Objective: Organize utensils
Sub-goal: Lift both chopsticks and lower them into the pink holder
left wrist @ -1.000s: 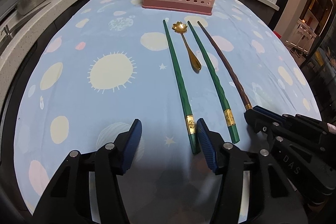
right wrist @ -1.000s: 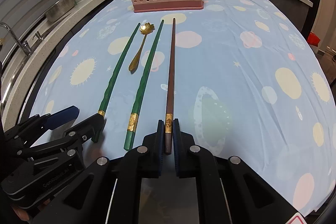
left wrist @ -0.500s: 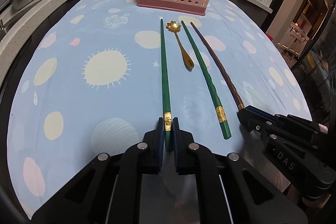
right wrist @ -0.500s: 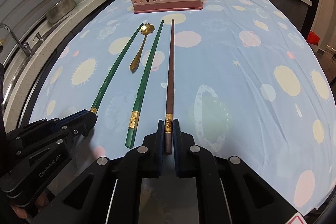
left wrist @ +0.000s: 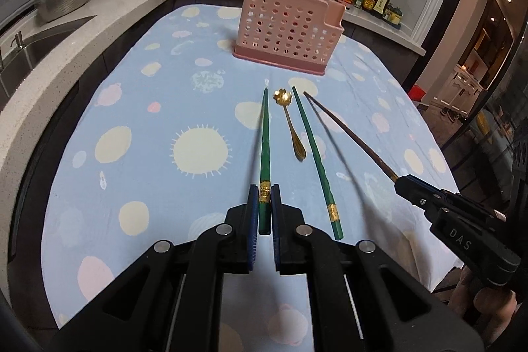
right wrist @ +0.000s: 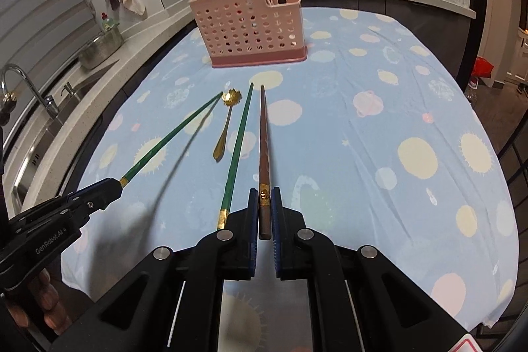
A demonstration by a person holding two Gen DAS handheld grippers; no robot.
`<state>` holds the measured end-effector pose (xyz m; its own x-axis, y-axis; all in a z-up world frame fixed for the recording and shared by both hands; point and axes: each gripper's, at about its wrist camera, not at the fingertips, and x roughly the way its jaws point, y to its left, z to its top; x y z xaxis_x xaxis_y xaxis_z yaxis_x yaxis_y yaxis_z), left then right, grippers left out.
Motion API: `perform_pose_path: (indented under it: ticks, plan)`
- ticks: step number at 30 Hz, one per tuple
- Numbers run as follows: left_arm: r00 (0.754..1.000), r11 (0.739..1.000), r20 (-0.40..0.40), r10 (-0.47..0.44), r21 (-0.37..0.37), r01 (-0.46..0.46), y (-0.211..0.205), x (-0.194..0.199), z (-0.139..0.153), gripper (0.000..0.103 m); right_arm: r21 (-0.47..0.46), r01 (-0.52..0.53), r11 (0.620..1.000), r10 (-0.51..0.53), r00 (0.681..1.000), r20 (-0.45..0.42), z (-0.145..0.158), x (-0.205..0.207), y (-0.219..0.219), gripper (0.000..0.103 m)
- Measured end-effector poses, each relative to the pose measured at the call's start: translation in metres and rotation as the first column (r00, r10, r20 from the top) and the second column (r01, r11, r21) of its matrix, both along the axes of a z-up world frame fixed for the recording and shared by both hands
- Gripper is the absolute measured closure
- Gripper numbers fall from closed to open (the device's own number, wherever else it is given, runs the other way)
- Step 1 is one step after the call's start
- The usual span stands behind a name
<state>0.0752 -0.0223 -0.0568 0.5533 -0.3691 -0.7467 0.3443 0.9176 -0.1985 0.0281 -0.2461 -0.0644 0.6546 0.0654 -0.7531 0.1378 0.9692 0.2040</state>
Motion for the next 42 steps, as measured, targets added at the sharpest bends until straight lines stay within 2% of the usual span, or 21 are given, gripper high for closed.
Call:
perform_pose_path:
  ticks: [10, 15, 20, 32, 42]
  plan:
    - [0.992, 0.997, 0.126, 0.031, -0.069, -0.022, 0.011, 0.01, 0.064, 0.096, 0.024, 0.043, 0.999, -0.046, 0.986, 0.161, 0.067, 0.008, -0.021, 0.096]
    - [0.985, 0.994, 0.164, 0.048, -0.105, -0.031, 0.014, 0.021, 0.086, 0.096, 0.035, 0.054, 0.998, -0.06, 0.973, 0.224, 0.092, 0.017, -0.027, 0.096]
    - [0.976, 0.993, 0.21, 0.06, -0.114, -0.037, 0.013, 0.034, 0.102, 0.096, 0.046, 0.053, 0.997, -0.064, 0.963, 0.261, 0.107, 0.027, -0.03, 0.096]
    - [0.963, 0.993, 0.263, 0.055, -0.116, -0.025, 0.006, 0.06, 0.12, 0.096, 0.045, 0.053, 0.998, -0.065, 0.948, 0.312, 0.126, 0.042, -0.036, 0.096]
    - [0.937, 0.99, 0.348, 0.023, -0.137, 0.027, -0.011, 0.085, 0.163, 0.096, 0.056, 0.02, 0.998, -0.04, 0.925, 0.379, 0.16, 0.072, -0.043, 0.096]
